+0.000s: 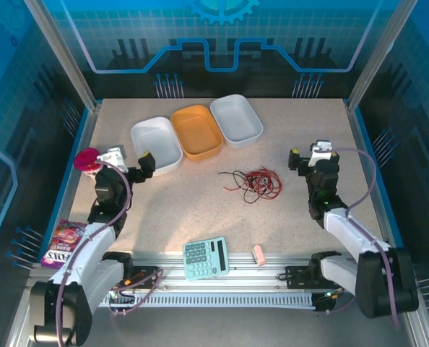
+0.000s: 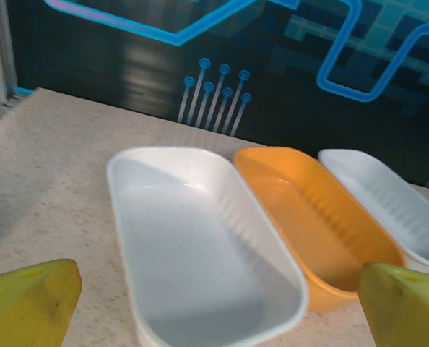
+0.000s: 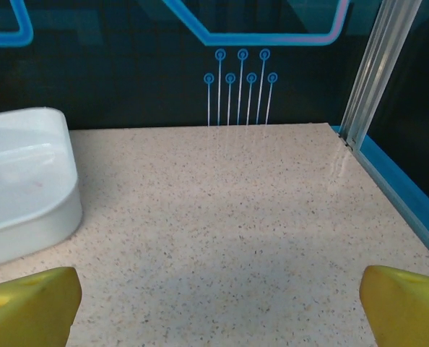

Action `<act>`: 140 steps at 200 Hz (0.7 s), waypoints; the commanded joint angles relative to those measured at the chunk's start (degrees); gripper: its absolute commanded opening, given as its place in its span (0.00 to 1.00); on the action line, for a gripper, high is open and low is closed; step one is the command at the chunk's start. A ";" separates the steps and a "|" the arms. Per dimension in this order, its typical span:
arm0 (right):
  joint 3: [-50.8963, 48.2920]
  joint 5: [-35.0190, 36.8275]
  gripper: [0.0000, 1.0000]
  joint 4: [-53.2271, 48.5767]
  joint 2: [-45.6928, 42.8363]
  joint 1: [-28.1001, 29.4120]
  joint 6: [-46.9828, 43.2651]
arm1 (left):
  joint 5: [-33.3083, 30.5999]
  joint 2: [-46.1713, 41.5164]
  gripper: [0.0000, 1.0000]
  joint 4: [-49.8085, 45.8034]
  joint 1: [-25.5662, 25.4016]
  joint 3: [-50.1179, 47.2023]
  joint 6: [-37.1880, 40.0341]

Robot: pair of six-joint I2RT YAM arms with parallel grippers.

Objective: Untangle the cables

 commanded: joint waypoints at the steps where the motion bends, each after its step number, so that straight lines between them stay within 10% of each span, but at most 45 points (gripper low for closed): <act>1: 4.48 -0.07 1.00 -20.45 -4.00 0.85 7.30 | -0.73 -1.81 0.99 -9.46 -5.77 3.52 -4.75; 63: 10.67 -9.40 0.89 -47.32 -8.56 1.33 18.80 | -5.74 11.29 0.99 -13.68 -26.64 12.10 -11.54; 140: 13.26 -21.25 0.63 -53.25 -4.25 1.48 23.88 | -3.08 36.51 0.99 -14.39 -43.53 28.87 -11.77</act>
